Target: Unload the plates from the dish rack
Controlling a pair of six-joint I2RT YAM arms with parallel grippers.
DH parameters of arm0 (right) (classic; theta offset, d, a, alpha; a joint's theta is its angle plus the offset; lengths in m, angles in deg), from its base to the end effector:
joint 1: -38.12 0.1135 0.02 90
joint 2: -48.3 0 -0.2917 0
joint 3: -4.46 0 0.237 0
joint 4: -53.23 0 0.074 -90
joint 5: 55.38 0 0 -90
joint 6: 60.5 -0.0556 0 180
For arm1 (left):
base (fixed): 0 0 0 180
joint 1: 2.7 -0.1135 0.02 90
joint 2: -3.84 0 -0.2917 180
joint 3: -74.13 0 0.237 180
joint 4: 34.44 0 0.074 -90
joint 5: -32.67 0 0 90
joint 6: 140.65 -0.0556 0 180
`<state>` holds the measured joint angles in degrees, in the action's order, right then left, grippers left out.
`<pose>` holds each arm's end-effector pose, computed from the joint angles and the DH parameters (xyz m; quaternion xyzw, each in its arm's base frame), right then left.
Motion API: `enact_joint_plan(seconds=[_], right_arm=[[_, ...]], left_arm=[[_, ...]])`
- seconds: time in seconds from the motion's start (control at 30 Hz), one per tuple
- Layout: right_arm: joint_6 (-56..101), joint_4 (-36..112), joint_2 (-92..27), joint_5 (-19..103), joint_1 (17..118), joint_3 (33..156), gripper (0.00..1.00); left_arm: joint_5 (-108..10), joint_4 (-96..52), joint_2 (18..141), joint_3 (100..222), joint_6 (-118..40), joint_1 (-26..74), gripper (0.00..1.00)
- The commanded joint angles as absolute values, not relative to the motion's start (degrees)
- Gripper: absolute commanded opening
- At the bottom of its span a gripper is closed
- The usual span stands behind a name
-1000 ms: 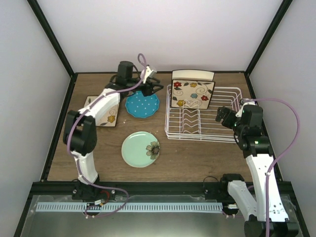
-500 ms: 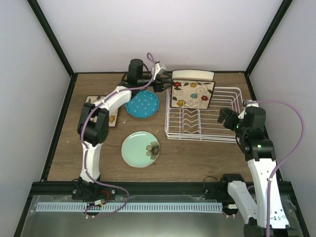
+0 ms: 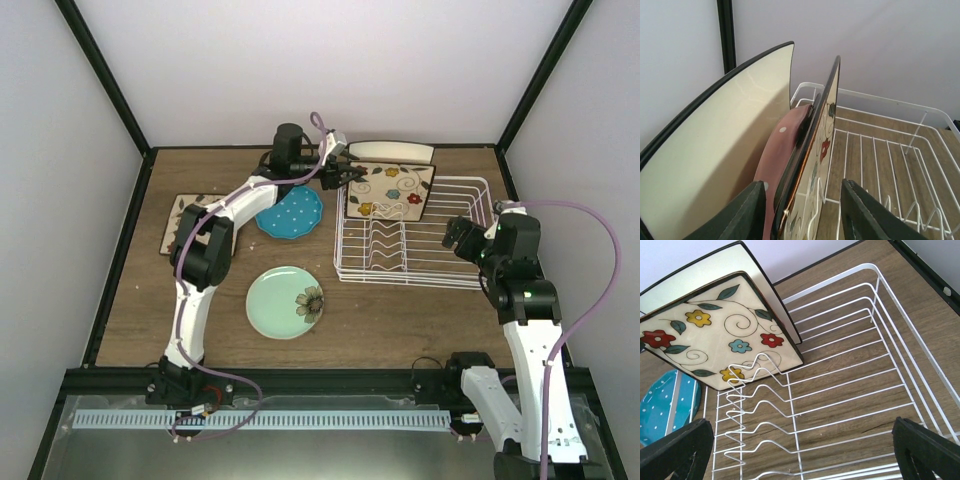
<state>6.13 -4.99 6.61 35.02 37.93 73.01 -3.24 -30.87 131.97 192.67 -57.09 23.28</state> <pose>0.1243 0.0000 0.3471 0.1763 0.8539 0.1014 0.4791 0.4636 -0.2760 0.2792 0.4661 0.5912 -0.4450 0.4850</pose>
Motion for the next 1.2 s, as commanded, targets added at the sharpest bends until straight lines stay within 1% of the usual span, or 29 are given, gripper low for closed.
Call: enact_joint_plan(seconds=[0.0, 0.03, 0.1, 0.2, 0.23, 0.47, 0.77, 1.17], right_arm=[[6.4, -6.5, 6.6, 33.9, 38.4, 76.2, 1.00], [6.4, -6.6, 6.6, 33.8, 38.4, 76.3, 1.00], [6.4, -6.9, 6.6, 33.7, 38.4, 76.6, 1.00], [6.3, -7.2, 6.7, 33.5, 38.4, 76.7, 1.00], [6.2, -7.3, 6.7, 33.5, 38.4, 76.7, 1.00], [5.5, -6.6, 6.9, 33.6, 38.4, 75.7, 1.00], [4.3, -5.0, 6.7, 34.5, 38.4, 74.8, 1.00], [1.7, -5.4, 9.0, 34.5, 38.3, 73.6, 1.00]], left_arm=[[-2.4, -33.6, 133.9, 195.1, -58.3, 23.9, 0.41], [-2.5, -33.9, 134.2, 195.1, -58.3, 24.1, 0.38], [-2.5, -35.1, 134.5, 195.2, -57.8, 24.4, 0.30], [-2.5, -37.9, 134.3, 195.2, -55.1, 24.7, 0.09], [-2.3, -39.2, 134.0, 195.1, -53.9, 24.7, 0.04], [-0.5, -45.5, 129.1, 192.9, -49.9, 24.7, 0.04], [2.6, -51.4, 123.4, 194.1, -45.5, 24.6, 0.04], [6.2, -58.2, 120.7, 195.2, -36.9, 24.0, 0.04]])
